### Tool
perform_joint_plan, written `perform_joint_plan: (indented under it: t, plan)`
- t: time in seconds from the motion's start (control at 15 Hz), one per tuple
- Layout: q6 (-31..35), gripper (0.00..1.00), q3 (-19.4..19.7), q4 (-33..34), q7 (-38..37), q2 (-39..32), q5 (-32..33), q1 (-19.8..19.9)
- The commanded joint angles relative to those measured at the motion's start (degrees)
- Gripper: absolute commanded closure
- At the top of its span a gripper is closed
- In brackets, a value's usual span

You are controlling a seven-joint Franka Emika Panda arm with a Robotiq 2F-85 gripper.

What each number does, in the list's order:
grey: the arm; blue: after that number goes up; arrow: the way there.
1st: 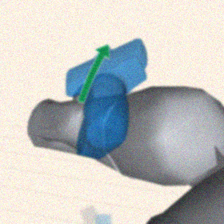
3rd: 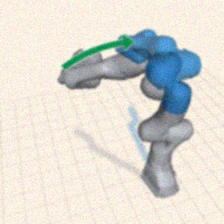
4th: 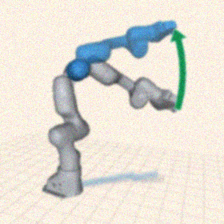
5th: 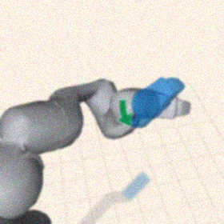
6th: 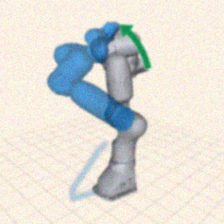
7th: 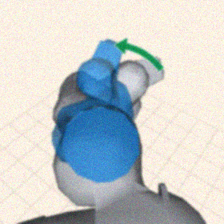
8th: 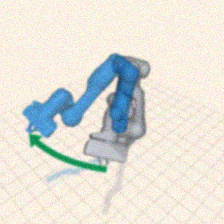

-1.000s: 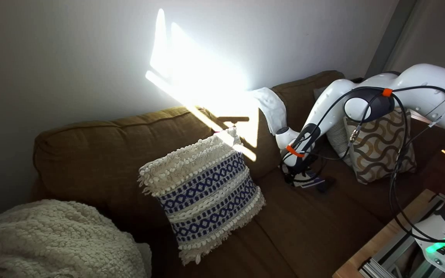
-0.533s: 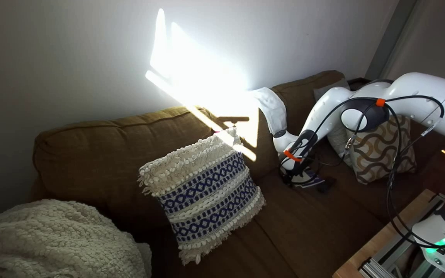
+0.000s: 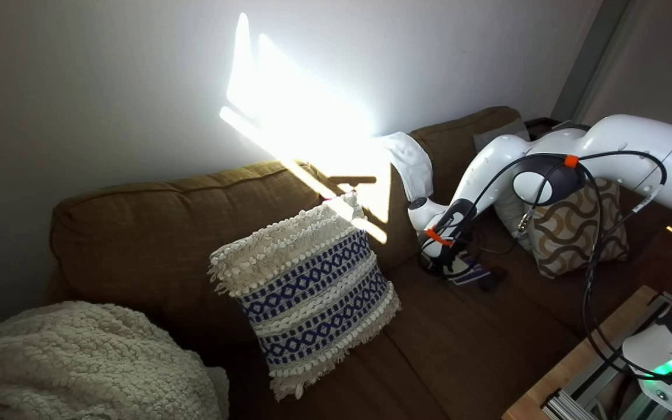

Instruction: Remove the white book from the blue book, put it on the sofa and then put the blue book on top of the white book

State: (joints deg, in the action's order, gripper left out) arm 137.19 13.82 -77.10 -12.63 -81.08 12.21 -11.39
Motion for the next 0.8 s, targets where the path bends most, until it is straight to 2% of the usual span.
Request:
perform_joint_plan:
  t: [0.0,0.07,0.13,0.33,0.73]
  plan:
    - [-1.7,0.91,1.7,1.1,-1.7,-0.7,1.8,-0.9]
    - [-1.6,0.98,1.9,0.6,-1.8,-0.2,2.1,-0.9]
    - [-1.9,1.00,2.2,0.2,-1.9,0.3,2.4,-1.1]
    - [-1.7,0.98,2.7,-1.6,-0.8,2.3,1.5,-1.6]
    - [-0.1,0.98,-0.6,-5.1,1.8,6.9,0.5,-1.5]
